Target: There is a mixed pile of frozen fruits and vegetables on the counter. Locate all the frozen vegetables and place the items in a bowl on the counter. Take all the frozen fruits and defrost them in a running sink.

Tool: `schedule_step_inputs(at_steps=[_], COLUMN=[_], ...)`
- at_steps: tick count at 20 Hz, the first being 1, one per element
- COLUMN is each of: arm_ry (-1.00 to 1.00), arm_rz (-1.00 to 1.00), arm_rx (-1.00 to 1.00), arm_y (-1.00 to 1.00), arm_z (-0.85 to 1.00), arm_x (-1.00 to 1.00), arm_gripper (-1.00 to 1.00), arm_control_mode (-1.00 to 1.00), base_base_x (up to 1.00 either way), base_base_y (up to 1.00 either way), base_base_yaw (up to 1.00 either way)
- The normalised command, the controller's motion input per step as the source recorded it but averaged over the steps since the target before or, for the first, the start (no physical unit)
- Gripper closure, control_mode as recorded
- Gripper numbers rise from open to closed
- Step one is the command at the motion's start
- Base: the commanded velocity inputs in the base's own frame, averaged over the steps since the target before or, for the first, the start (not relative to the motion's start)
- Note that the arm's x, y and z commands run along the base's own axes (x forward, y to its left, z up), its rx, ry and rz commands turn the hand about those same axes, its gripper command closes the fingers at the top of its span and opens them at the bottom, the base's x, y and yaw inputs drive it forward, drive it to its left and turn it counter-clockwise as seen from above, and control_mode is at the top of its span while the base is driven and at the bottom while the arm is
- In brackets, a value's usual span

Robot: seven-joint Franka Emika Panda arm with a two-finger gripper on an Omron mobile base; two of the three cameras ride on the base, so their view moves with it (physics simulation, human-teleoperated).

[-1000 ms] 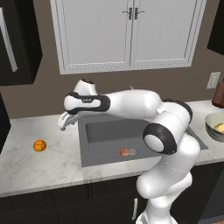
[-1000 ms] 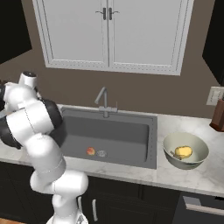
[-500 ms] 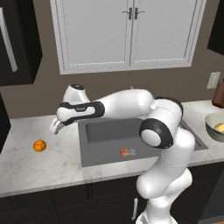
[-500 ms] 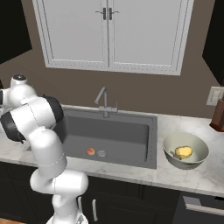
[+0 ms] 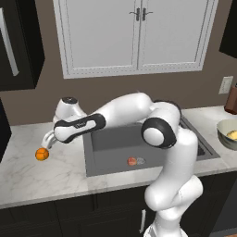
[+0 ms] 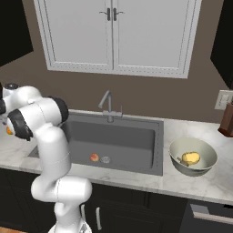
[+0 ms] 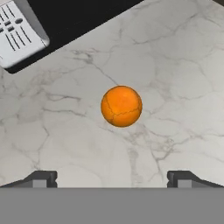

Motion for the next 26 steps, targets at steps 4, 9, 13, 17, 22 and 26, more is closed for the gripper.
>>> schedule_step_inputs(at_steps=[4,9,13,17,22,26], arm_ry=[0.17,0.00,-0.07,-0.06,0.00,0.00], arm_rz=[0.00,0.00,0.00,0.00,0.00,0.00], arm_rx=[-0.11,-0.02,0.00,-0.01,-0.07,-0.05], arm_y=[0.23,0.22,0.22,0.22,0.30,0.23], arm_z=[-0.14,-0.42,-0.58,-0.44,-0.28,-0.20], arm_x=[0.16,0.17,0.21,0.14,0.32,0.36], arm_gripper=[-1.00,-1.00,-1.00,-1.00,-1.00,-1.00], arm_control_mode=[-1.00,-1.00,-1.00,-1.00,-1.00,-1.00], base_base_x=[0.00,0.00,0.00,0.00,0.00,0.00], base_base_y=[0.00,0.00,0.00,0.00,0.00,0.00], base_base_yaw=[0.00,0.00,0.00,0.00,0.00,0.00])
